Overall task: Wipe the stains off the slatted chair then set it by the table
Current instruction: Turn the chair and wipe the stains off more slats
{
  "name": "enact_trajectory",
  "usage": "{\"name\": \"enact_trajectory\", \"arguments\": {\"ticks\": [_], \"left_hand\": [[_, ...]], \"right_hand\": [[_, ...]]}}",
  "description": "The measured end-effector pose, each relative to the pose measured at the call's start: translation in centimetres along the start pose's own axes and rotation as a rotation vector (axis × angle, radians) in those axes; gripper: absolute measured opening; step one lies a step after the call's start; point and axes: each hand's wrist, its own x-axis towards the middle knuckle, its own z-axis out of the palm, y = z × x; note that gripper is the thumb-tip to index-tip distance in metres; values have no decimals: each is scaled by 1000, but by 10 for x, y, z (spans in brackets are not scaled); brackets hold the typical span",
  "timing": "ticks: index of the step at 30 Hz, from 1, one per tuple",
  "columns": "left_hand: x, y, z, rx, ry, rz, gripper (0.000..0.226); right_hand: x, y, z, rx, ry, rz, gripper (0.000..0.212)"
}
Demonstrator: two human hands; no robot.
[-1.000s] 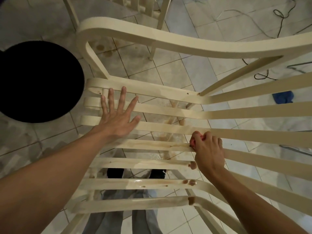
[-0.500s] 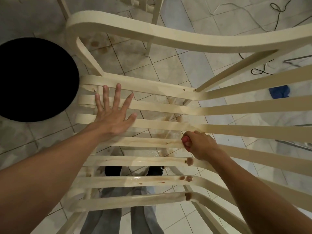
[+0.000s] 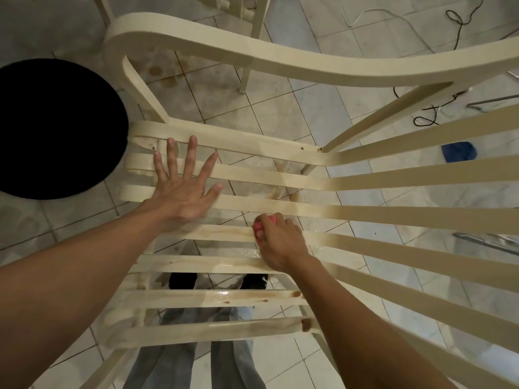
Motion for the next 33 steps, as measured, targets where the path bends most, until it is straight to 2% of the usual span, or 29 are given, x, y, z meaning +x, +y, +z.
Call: {"name": "enact_trajectory", "arguments": {"ticks": [4,7,9,11,14,20,24,33], "left_hand": [[-1,0,0,4,15,18,70],[-2,-3,1,14,15,26,73],[-2,-4,2,19,19,33,74],[-2,-5,2,18,18,34,76],[-1,-5,2,31,21,34,77],[0,-3,2,35,13,23,78],[0,-2,1,40,10,21,78],[0,-2,2,42,1,19,79]], "right_hand": [[-5,14,1,44,27,-102,30],[-12,40,-13,-35,-11,-32,34],[-18,56,-24,-182,-83,59,43],[-22,65,-34,-372,-159,135,65],[-21,63,-37,-561,-174,196,65],[-15,60,-36,-386,-190,163,54],[-12,51,-29,-188,-143,92,25],[-6,-16,5,-24,11,-91,29]]}}
